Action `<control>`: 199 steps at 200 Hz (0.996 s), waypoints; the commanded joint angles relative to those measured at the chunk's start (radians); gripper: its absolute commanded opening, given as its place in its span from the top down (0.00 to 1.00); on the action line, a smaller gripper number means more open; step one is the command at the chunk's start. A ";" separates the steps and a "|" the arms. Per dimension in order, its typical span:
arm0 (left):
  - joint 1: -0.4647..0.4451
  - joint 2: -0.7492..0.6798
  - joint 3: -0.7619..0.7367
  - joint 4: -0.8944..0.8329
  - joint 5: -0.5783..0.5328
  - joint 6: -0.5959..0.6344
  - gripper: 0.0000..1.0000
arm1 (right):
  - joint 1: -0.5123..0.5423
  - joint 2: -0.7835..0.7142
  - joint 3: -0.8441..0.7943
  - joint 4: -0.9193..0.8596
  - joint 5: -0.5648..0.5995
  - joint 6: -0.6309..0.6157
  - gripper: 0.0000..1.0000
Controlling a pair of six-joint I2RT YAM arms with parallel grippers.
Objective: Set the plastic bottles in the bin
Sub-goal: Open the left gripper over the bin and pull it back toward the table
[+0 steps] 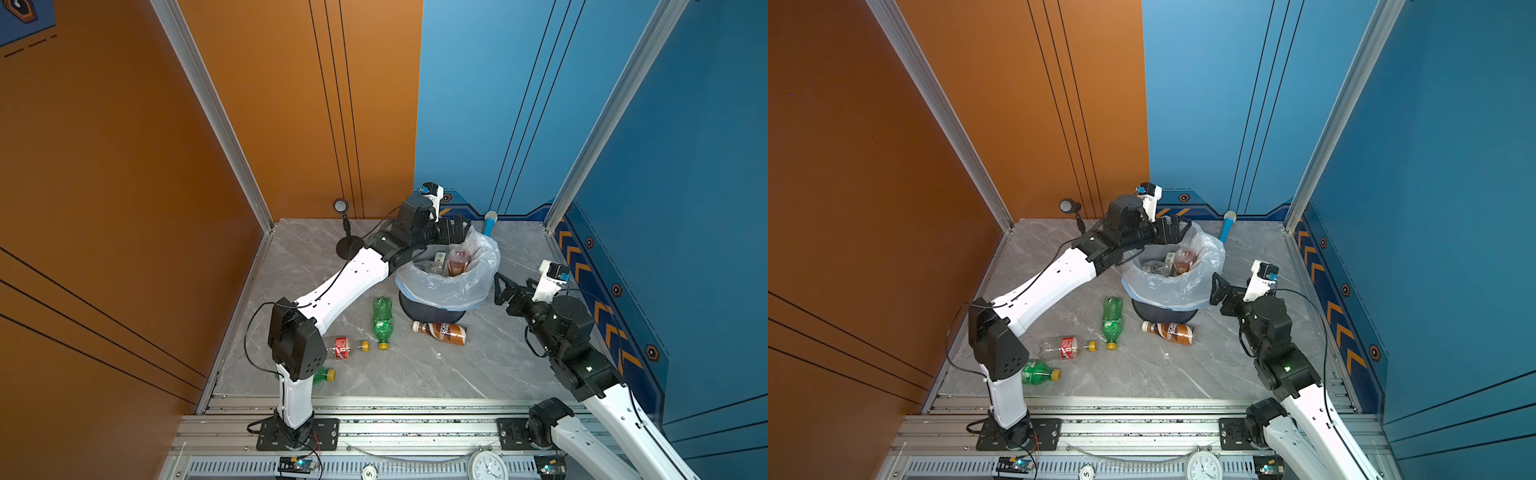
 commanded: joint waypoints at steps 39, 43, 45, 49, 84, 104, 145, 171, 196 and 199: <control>0.002 -0.492 -0.487 0.205 -0.238 0.094 0.02 | -0.008 0.002 0.007 -0.039 -0.036 0.015 0.00; 0.002 -0.534 -0.536 0.212 -0.264 0.090 0.02 | -0.007 0.004 0.007 -0.041 -0.038 0.015 0.00; 0.001 -0.552 -0.559 0.215 -0.276 0.088 0.02 | -0.008 0.004 0.007 -0.041 -0.040 0.014 0.00; 0.002 -0.587 -0.607 0.218 -0.302 0.084 0.02 | -0.007 0.006 0.007 -0.044 -0.043 0.014 0.00; 0.026 -0.860 -1.014 0.155 -0.482 -0.040 0.02 | -0.007 0.021 0.014 -0.090 -0.086 0.016 0.00; 0.061 -0.981 -1.158 0.111 -0.479 -0.149 0.02 | -0.007 0.026 0.016 -0.137 -0.119 0.020 0.00; 0.100 -1.077 -1.241 0.049 -0.503 -0.185 0.02 | 0.024 0.008 -0.024 -0.263 -0.192 0.069 0.00; 0.121 -1.072 -1.251 0.046 -0.501 -0.198 0.02 | 0.121 0.006 -0.080 -0.317 -0.171 0.096 0.00; 0.138 -1.062 -1.260 0.055 -0.485 -0.209 0.02 | 0.254 0.035 -0.169 -0.260 -0.113 0.108 0.00; 0.139 -1.062 -1.260 0.055 -0.485 -0.209 0.02 | 0.266 0.045 -0.175 -0.251 -0.106 0.107 0.00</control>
